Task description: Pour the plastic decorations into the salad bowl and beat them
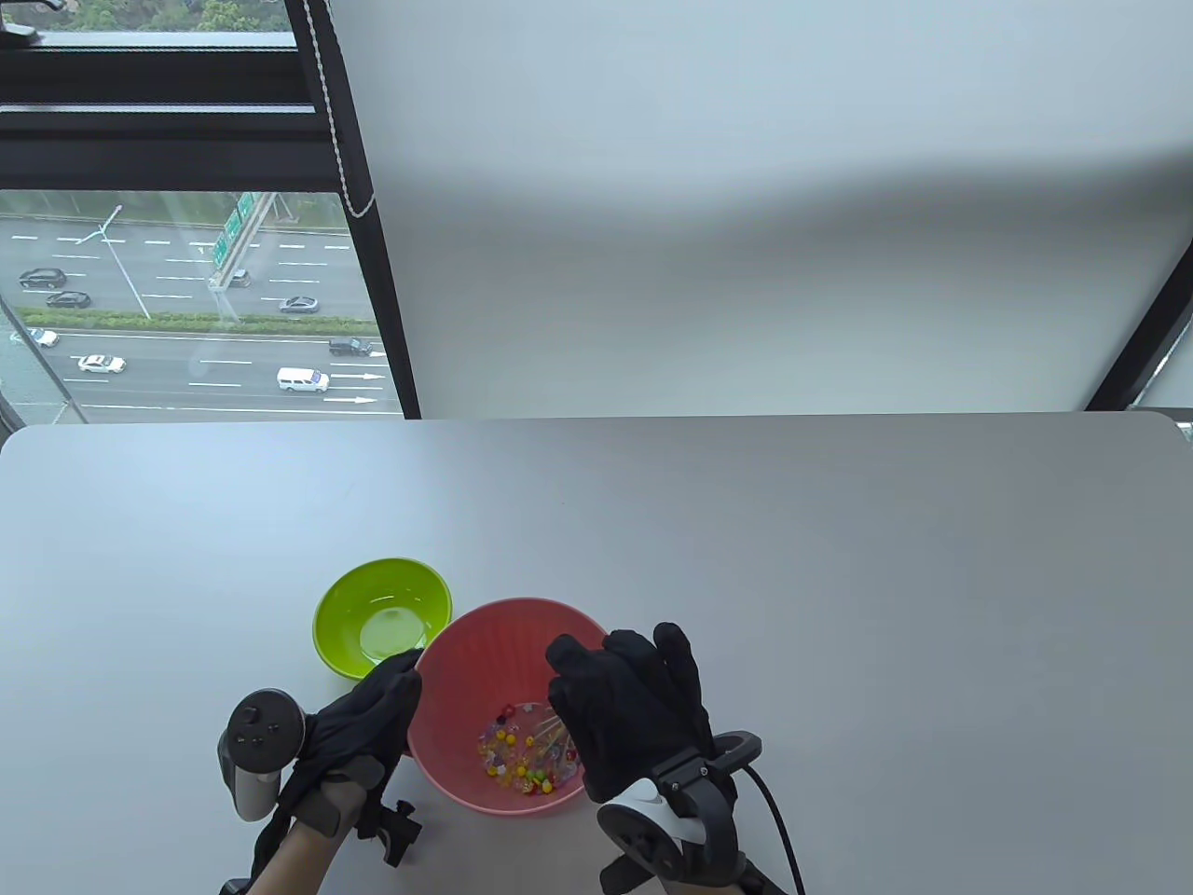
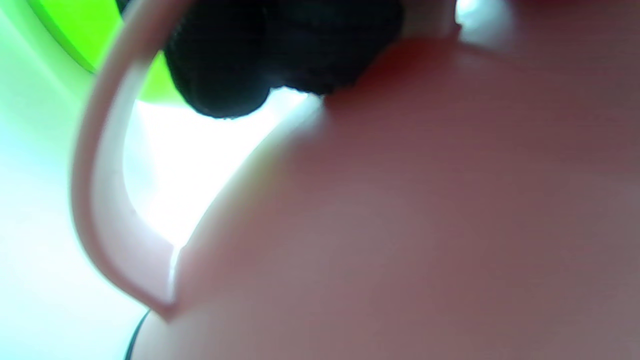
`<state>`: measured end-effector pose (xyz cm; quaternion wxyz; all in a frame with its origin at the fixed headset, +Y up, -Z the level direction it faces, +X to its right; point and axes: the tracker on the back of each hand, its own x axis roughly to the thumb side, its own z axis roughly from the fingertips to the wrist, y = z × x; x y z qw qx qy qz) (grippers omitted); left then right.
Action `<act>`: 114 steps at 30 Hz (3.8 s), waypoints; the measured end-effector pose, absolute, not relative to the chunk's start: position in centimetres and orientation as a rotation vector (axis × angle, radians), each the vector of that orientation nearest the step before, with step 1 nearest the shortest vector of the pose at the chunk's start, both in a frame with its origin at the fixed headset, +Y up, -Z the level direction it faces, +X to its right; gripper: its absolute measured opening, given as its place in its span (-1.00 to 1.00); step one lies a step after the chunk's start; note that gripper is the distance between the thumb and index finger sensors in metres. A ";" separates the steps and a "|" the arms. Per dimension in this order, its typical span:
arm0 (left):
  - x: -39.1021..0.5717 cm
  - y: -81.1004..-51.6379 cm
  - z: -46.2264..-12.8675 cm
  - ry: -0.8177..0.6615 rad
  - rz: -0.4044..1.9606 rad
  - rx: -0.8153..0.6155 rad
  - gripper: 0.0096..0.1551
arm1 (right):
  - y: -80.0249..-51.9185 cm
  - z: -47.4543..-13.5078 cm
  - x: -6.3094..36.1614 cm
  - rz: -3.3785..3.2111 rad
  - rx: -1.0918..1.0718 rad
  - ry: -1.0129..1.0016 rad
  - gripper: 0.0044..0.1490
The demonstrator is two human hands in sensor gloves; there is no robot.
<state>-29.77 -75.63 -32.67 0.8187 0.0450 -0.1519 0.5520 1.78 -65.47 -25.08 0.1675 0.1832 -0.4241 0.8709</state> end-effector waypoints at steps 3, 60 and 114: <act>-29.8 -75.6 -32.7 -0.324 1.176 0.096 -0.16 | -65.5 -25.1 1.8 2.464 0.521 -1.193 -0.46; -29.8 -75.6 -32.7 -0.324 1.173 0.097 -0.16 | -66.0 -25.5 1.4 2.338 0.533 -0.996 -0.43; -29.8 -75.7 -32.7 -0.323 1.173 0.097 -0.15 | -65.9 -25.2 0.7 2.412 0.610 -1.063 -0.42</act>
